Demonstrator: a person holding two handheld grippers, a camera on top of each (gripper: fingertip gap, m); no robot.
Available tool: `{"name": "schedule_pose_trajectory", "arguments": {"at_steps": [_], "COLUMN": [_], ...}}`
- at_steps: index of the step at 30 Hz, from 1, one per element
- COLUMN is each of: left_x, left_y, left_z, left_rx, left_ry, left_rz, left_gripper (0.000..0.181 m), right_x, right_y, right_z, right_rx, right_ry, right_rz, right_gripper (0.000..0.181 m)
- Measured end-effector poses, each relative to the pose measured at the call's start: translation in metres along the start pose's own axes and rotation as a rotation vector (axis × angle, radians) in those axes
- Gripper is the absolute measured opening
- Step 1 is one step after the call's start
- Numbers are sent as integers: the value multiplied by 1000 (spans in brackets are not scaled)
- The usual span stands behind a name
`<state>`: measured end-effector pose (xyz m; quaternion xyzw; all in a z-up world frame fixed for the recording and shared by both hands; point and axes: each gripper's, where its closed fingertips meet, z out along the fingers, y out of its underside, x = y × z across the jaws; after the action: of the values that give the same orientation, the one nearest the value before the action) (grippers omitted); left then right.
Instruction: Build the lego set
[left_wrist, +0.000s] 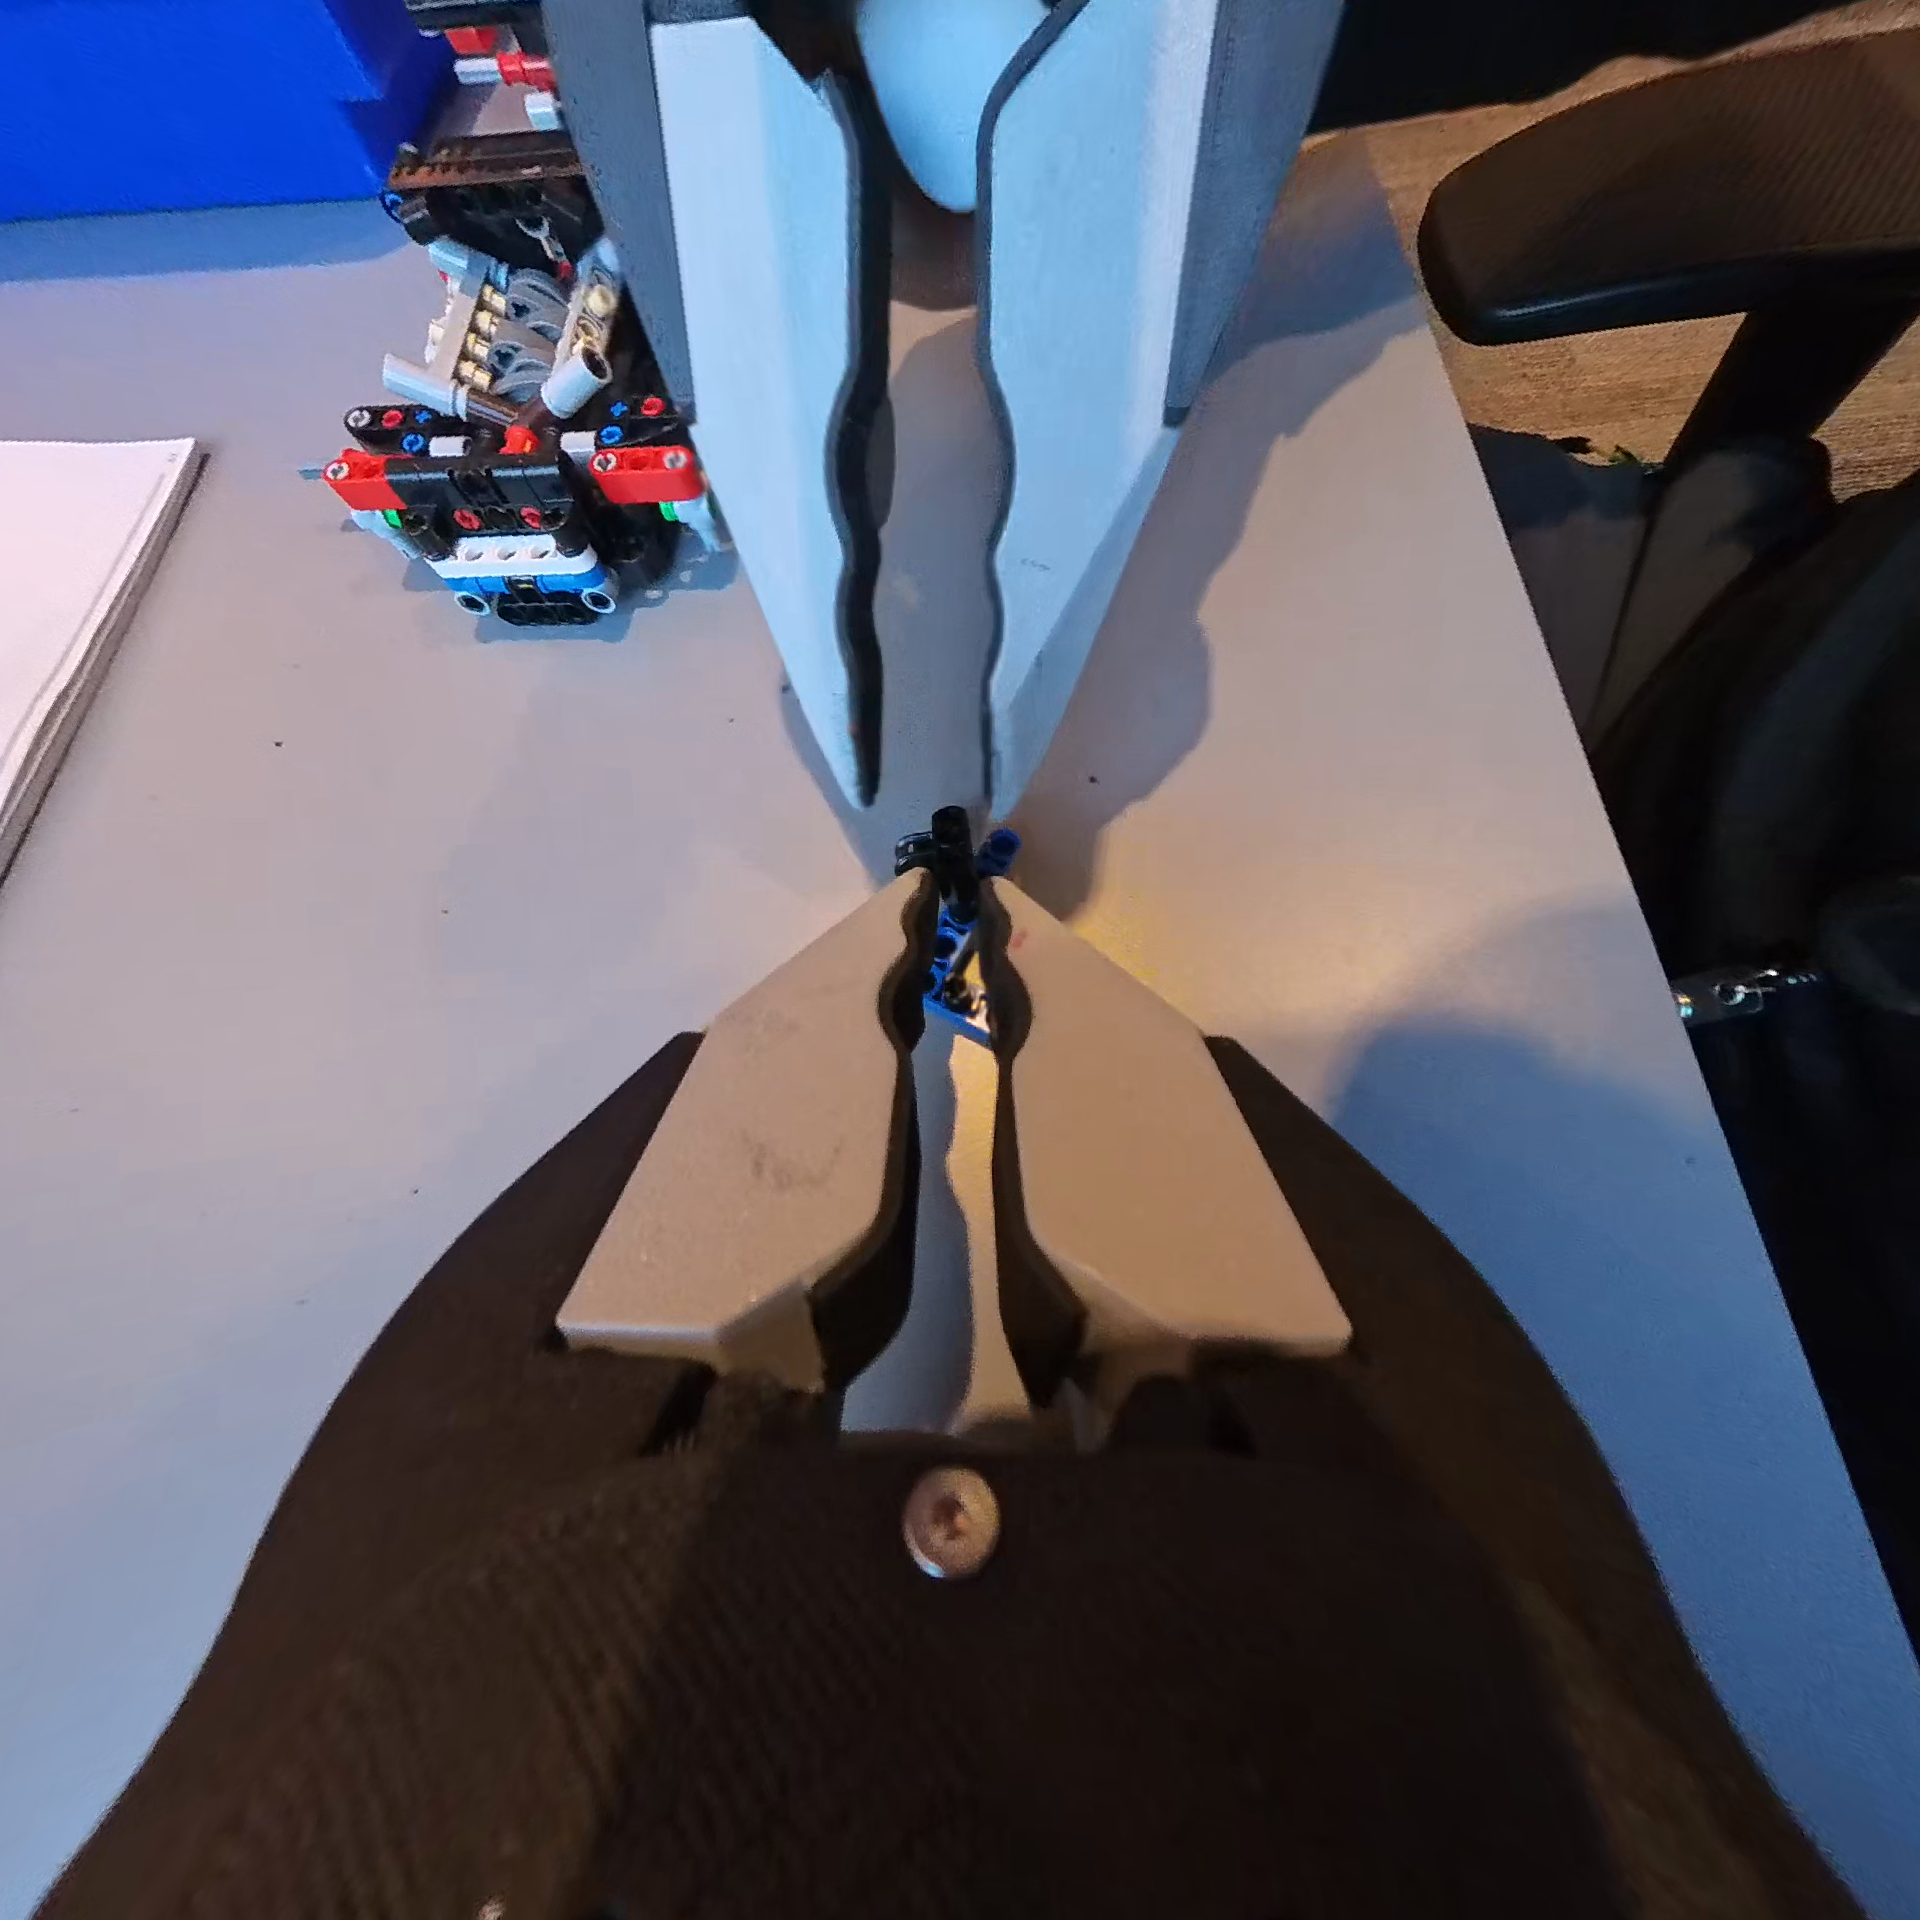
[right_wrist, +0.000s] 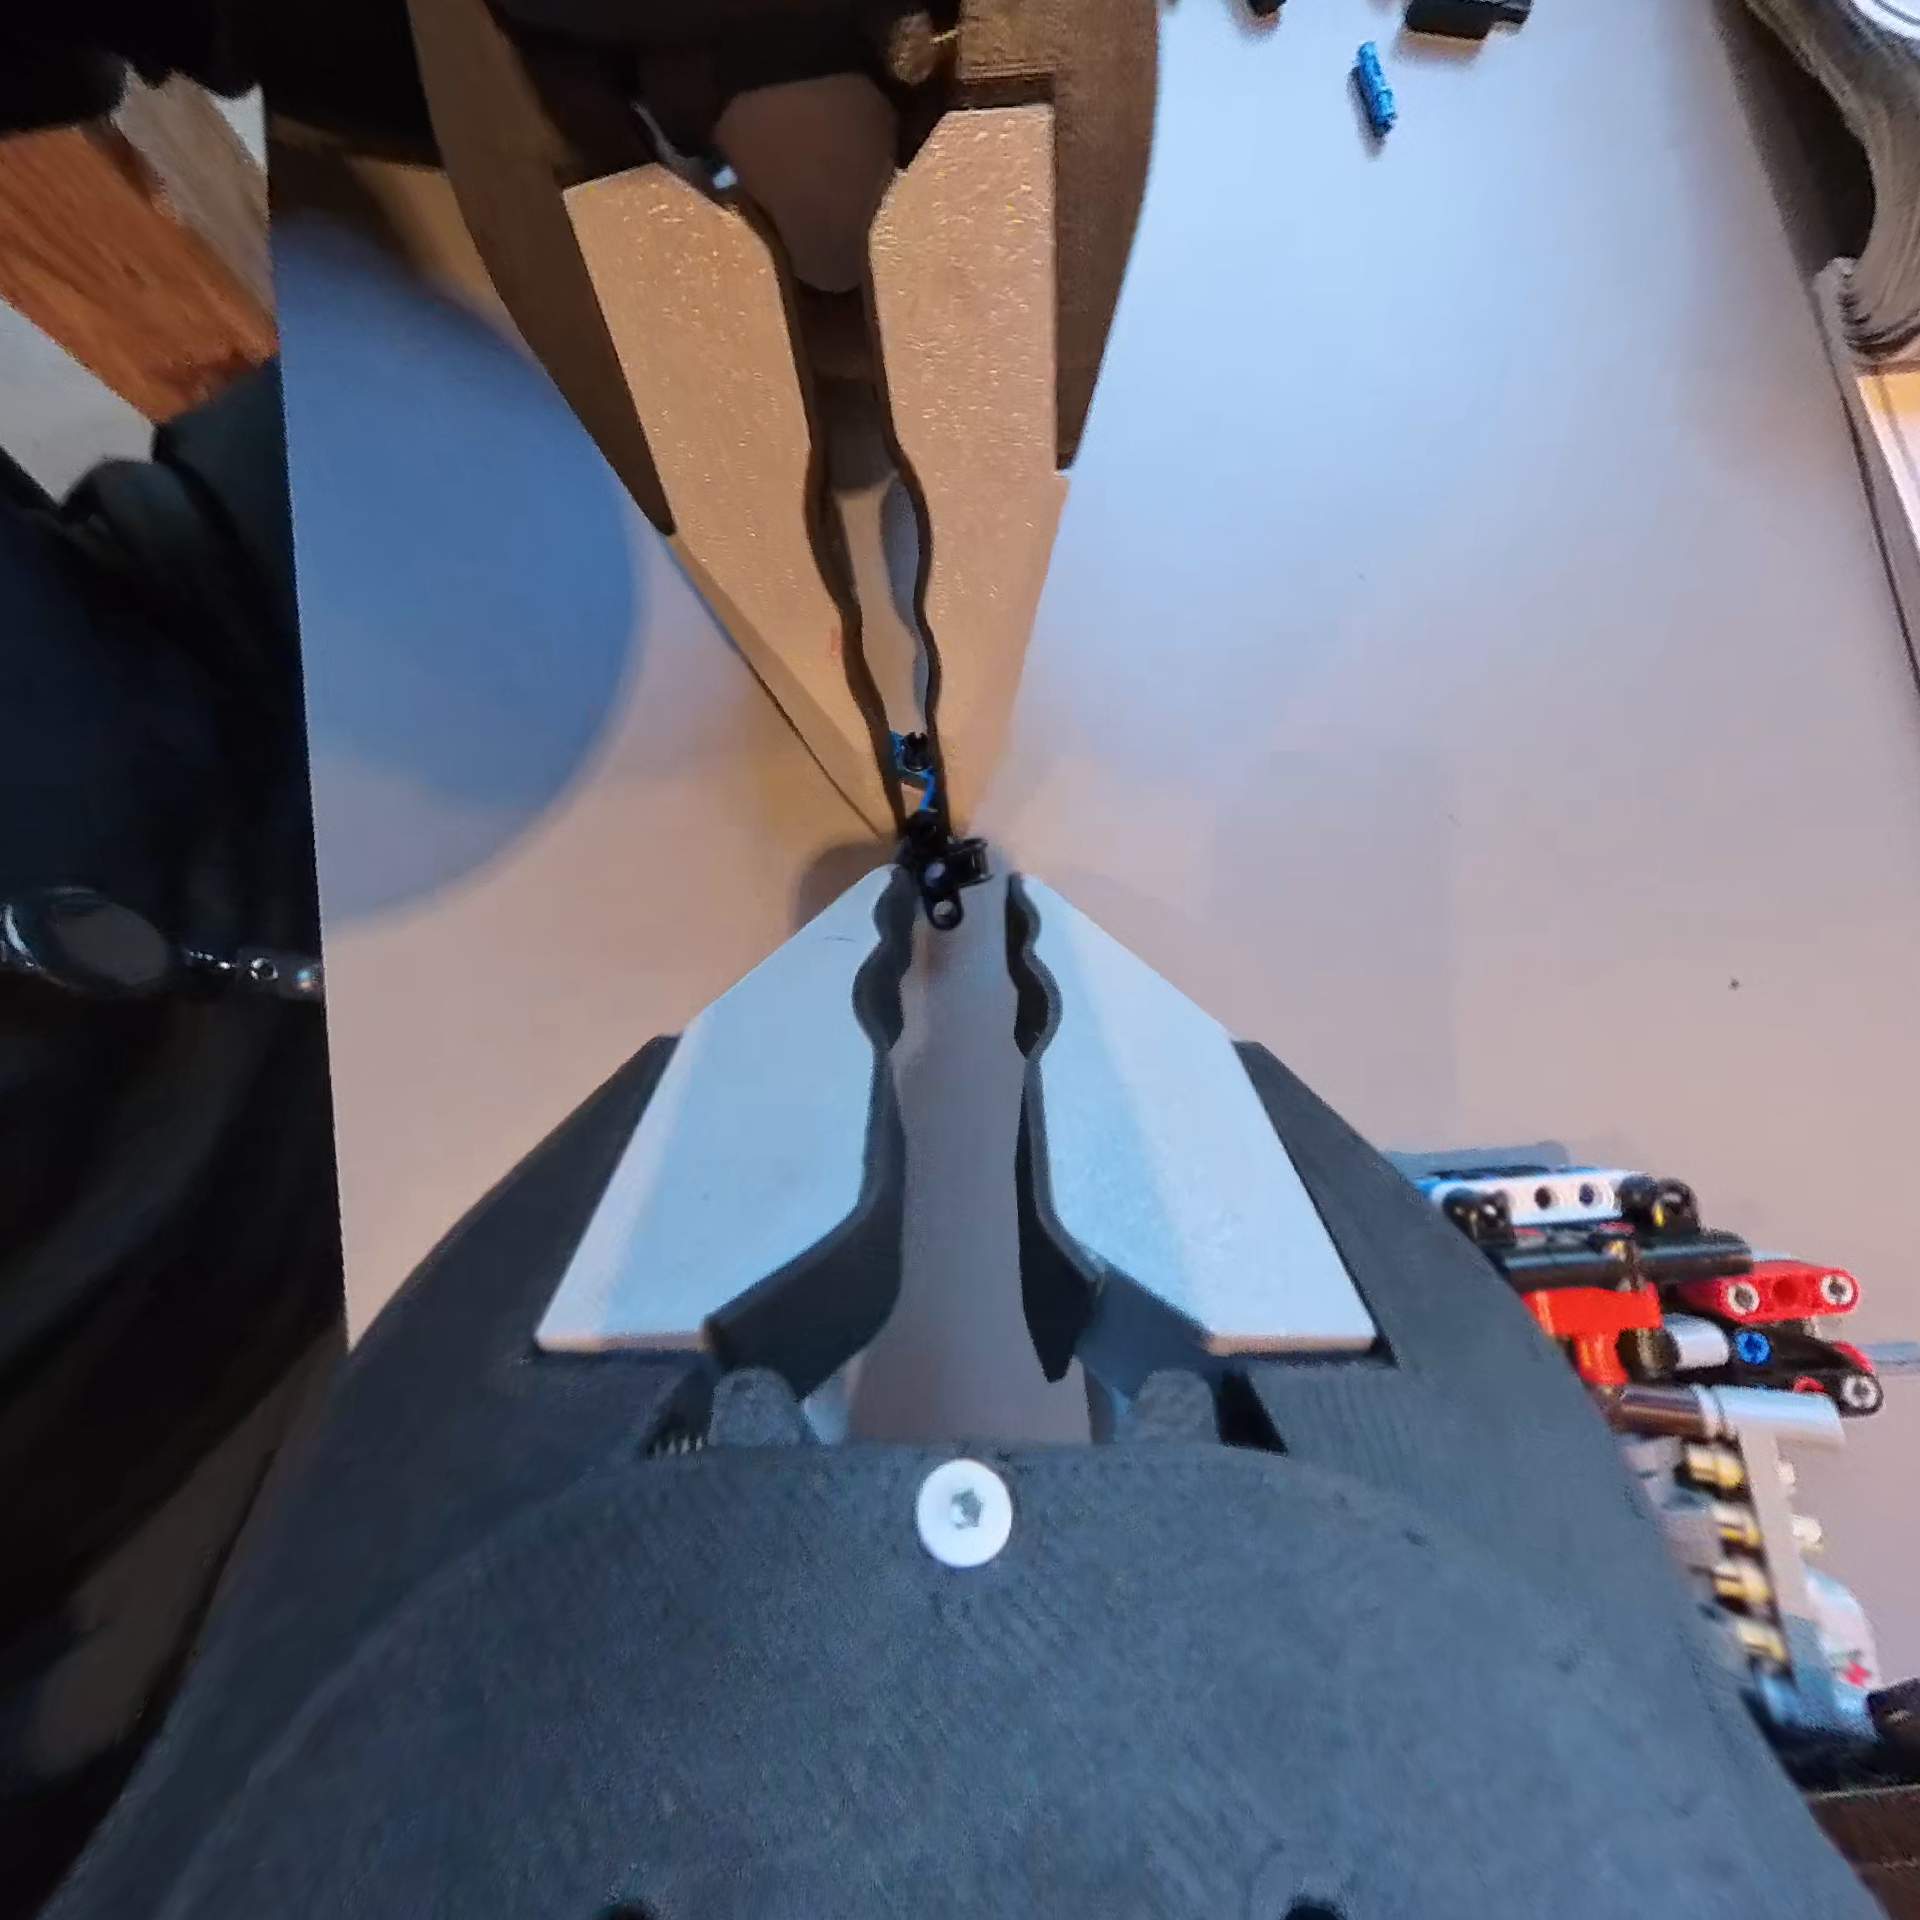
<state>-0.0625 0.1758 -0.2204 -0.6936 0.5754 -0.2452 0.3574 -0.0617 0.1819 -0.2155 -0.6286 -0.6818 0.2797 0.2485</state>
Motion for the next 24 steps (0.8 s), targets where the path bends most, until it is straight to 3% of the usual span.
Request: {"name": "schedule_pose_trajectory", "arguments": {"at_steps": [5, 11, 15, 21, 24], "left_x": [2, 7, 12, 17, 16], "left_y": [-5, -10, -15, -27, -31], "left_z": [-4, -9, -15, -28, -33], "left_rx": [44, 89, 142, 255, 296], "left_ry": [25, 57, 88, 130, 143], "left_rz": [-10, 10, 32, 45, 26], "left_gripper": [4, 4, 4, 4, 4], "right_x": [1, -9, -13, -24, -23], "right_y": [-4, -12, -18, -28, -34], "right_z": [1, 1, -4, -11, -13], "right_rx": [71, 106, 154, 220, 242], "right_ry": [-40, -74, -92, -131, -81], "right_rz": [83, 22, 20, -36, -75], "right_gripper": [29, 11, 24, 18, 13]}}
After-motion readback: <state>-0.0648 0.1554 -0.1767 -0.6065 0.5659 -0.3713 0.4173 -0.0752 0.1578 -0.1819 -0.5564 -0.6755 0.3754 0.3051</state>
